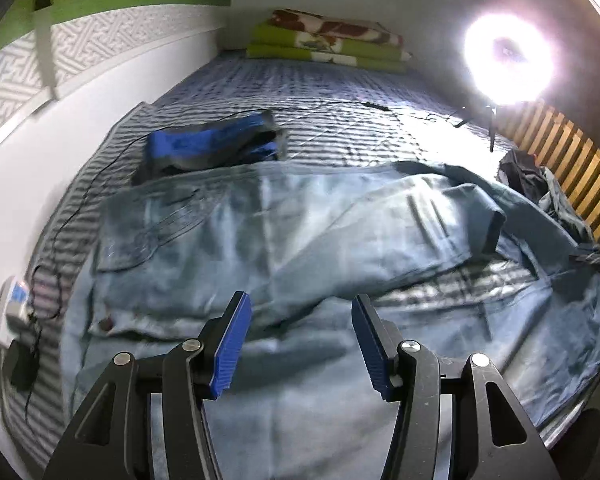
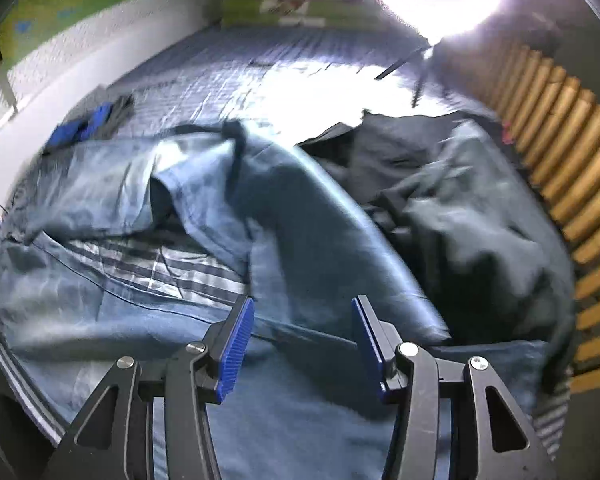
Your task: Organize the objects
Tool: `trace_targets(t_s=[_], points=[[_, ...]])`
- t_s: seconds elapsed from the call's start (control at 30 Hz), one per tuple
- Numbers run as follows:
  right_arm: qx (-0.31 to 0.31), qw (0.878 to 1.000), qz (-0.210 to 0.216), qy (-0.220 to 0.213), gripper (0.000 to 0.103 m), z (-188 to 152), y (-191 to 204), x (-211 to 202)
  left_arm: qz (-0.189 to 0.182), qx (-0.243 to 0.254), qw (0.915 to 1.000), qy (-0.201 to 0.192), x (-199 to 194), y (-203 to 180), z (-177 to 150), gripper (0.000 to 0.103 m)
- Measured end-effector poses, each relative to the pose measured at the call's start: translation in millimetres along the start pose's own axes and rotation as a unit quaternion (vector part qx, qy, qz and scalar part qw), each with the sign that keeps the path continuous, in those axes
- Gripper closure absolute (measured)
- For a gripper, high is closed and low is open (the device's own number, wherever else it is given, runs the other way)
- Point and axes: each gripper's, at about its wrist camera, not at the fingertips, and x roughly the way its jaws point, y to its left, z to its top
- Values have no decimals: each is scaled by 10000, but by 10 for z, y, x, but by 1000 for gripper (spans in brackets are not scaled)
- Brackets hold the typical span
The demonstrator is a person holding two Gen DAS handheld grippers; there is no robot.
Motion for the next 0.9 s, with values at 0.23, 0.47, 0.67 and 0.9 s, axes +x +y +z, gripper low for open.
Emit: trace_targets(t_s=[0.23,0.47,0.67,0.9], points=[[-450,9951,-389,795,52,84,252,867,-146,-433,9989,-91,206,116,394,38],[-572,9939,-376,867,85,122,60,832,-133,-1032,9945,-93,442,493,586,38],[-374,9968,-599,370,101,284,-240,403,373,-639,9972,-77,706,564,773,38],[0,9907,-1214,-618,101,810,-654,-284,1181,487,9918,56,1060,469,939,38]])
